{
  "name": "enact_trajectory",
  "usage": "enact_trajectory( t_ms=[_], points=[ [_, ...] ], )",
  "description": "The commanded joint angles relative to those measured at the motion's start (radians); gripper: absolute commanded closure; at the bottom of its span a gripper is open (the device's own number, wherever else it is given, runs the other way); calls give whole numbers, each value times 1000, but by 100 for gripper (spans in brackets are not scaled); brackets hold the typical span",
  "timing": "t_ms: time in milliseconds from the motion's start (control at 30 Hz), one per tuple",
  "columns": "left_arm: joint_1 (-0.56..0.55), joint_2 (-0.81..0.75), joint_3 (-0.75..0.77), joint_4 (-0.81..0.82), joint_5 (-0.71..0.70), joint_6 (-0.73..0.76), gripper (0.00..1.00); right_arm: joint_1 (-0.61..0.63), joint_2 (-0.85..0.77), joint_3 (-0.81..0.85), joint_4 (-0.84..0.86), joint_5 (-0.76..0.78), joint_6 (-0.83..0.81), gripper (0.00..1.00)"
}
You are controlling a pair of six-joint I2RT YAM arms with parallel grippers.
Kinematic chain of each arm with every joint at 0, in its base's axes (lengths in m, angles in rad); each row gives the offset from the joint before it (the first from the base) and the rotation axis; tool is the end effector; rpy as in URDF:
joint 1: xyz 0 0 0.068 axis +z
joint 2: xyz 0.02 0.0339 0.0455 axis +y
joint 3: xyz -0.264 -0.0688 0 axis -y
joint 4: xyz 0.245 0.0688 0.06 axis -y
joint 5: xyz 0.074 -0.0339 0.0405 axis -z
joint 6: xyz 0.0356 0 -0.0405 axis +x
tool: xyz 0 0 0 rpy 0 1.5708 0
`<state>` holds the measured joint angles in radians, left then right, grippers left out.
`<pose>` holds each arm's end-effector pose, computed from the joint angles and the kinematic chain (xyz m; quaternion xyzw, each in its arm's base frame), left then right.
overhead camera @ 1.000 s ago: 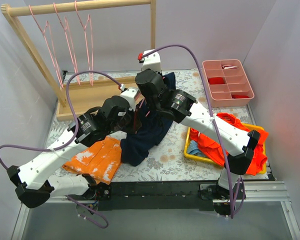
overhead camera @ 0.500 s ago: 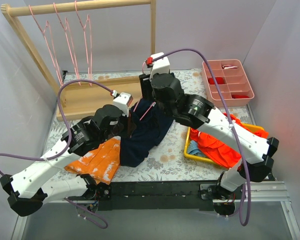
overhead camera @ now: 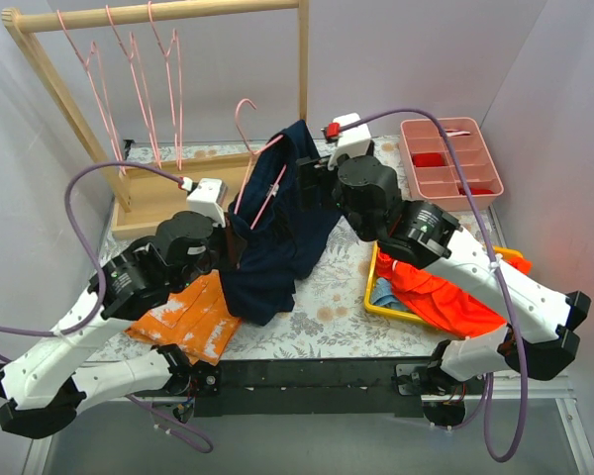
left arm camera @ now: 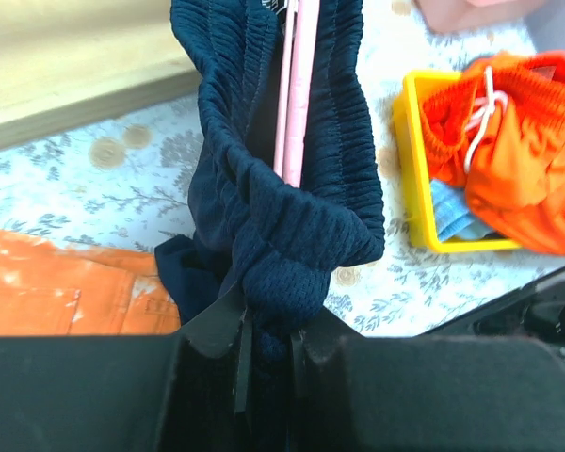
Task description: Place the shorts on the hanger
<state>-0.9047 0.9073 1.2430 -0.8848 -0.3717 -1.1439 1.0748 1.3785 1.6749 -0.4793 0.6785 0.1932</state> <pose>0.1093 -0.1181 0.4029 -0.1920 0.8404 -0.3267 0.3874 0.1559 0.2412 0.4831 -0.1168 0.7464 0.1512 0.6375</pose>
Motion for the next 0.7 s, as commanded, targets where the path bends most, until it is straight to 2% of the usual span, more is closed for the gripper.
enact_trajectory(
  t_ms=[0, 233, 400, 667],
  points=[
    [4, -38, 182, -58, -137, -33, 100, -107, -93, -92, 13, 4, 66, 8],
    [6, 27, 398, -203, -225, -54, 100, -249, -165, -286, 34, -143, 138, 8],
    [4, 120, 492, -240, -302, -30, 100, -274, -187, -375, 51, -197, 167, 9],
    [4, 257, 513, -143, -363, 38, 100, -277, -185, -403, 42, -237, 187, 10]
  ],
)
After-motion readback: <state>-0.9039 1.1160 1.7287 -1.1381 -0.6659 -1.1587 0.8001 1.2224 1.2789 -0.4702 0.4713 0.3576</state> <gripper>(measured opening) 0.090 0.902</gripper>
